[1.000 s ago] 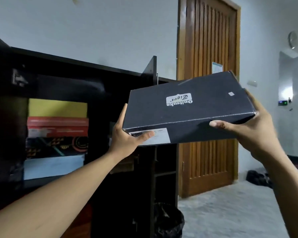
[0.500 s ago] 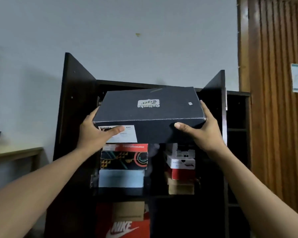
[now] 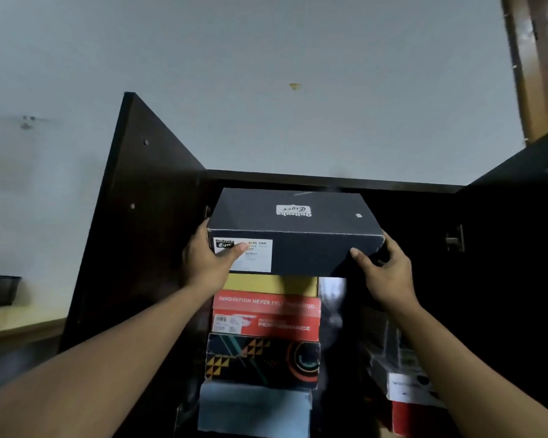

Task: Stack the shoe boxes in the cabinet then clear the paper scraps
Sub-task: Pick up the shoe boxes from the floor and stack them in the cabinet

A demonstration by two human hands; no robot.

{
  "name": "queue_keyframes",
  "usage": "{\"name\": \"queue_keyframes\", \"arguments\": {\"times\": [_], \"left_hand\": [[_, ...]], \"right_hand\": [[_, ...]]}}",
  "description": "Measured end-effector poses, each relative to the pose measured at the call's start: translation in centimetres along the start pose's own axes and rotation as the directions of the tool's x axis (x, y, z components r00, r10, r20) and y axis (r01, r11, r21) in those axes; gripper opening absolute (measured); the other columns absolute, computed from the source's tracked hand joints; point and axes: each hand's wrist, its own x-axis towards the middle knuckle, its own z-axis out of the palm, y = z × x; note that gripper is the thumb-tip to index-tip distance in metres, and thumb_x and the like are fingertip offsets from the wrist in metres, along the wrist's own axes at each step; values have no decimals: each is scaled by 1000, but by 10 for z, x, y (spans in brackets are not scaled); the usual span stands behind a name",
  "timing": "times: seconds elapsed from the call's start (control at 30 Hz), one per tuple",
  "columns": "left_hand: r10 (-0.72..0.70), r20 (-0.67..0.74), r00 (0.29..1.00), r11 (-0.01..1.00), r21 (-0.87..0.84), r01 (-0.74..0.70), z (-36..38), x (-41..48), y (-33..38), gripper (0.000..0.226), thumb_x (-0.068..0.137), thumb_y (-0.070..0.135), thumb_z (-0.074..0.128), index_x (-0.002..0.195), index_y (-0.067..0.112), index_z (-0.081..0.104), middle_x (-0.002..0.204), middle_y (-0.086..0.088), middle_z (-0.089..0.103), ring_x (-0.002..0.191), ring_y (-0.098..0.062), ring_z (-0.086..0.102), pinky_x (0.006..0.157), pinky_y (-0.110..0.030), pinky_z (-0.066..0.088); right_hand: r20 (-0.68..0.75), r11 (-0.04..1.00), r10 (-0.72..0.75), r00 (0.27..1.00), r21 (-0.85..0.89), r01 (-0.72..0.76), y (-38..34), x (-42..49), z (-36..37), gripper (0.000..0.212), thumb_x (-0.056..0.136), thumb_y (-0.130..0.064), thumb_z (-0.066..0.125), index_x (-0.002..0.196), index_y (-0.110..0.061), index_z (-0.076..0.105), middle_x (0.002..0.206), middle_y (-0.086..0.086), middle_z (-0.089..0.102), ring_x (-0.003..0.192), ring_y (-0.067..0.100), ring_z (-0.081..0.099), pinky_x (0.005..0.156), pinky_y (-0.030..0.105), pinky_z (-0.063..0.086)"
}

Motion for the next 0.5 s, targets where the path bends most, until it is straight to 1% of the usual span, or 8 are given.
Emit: {"name": "queue_keyframes", "arguments": {"times": [0.03, 0.1, 0.17, 0.23, 0.3, 0.33, 0.43, 0.5], "left_hand": [[0, -11, 1000, 1000, 12, 0, 11, 7, -3, 70, 78, 25, 86, 139, 19, 53, 117, 2, 69, 105, -17, 64, 86, -30, 49], [-6, -40, 999, 1000, 24, 6, 33, 21, -8, 64, 82, 18, 82, 139, 15, 53, 119, -1, 68, 107, -18, 62, 86, -28, 46], [-37, -66, 997, 998, 42, 40, 52, 33, -17, 67, 83, 17, 81, 143, 14, 49, 128, -6, 66, 120, -26, 59, 95, -33, 47], [-54, -50, 997, 997, 57, 57, 65, 39, -28, 78, 82, 17, 81, 149, 15, 41, 137, -7, 60, 129, -28, 53, 103, -34, 43], [-47, 3, 999, 996, 79, 46, 73, 41, -39, 94, 80, 17, 83, 156, 18, 27, 149, -5, 47, 136, -25, 46, 106, -29, 36], [-40, 24, 999, 994, 100, 37, 75, 40, -44, 98, 80, 16, 83, 157, 20, 23, 152, -5, 40, 137, -23, 43, 105, -25, 33], [-2, 82, 997, 978, 207, -15, 81, 41, -63, 84, 81, 14, 80, 151, 17, 33, 154, -5, 28, 136, -23, 42, 100, -21, 33], [9, 143, 990, 949, 310, -53, 85, 41, -75, 67, 84, 20, 79, 142, 12, 46, 161, -4, 16, 139, -23, 40, 104, -19, 32]], "right_hand": [[-32, 1000, 12, 999, 12, -11, 10, 10, 6, 54, 87, -8, 76, 138, -12, 56, 119, -2, 67, 103, 5, 65, 81, 0, 46], [-71, 999, 47, 996, 26, -46, 32, 30, 18, 48, 86, -9, 77, 131, -12, 61, 114, 0, 70, 105, 14, 67, 90, 16, 53], [-104, 997, 79, 991, 18, -78, 52, 46, 29, 44, 86, -12, 78, 127, -17, 63, 105, -7, 71, 96, 8, 67, 96, 32, 55], [-103, 995, 96, 990, -12, -97, 67, 57, 38, 43, 87, -12, 76, 128, -18, 63, 93, -14, 67, 86, -1, 63, 89, 28, 55], [-85, 995, 96, 992, -17, -98, 79, 63, 48, 48, 87, -14, 76, 132, -19, 59, 94, -11, 65, 89, 4, 65, 84, 23, 53], [-70, 994, 109, 992, -7, -110, 86, 64, 54, 53, 86, -16, 78, 134, -19, 56, 101, -8, 66, 97, 10, 66, 87, 27, 53], [-44, 991, 134, 990, -1, -134, 109, 61, 68, 58, 83, -17, 81, 131, -19, 49, 114, -4, 62, 111, 19, 64, 100, 38, 53], [-7, 990, 140, 990, 6, -139, 124, 58, 76, 60, 82, -16, 82, 132, -17, 50, 118, -3, 63, 115, 17, 63, 101, 34, 52]]}}
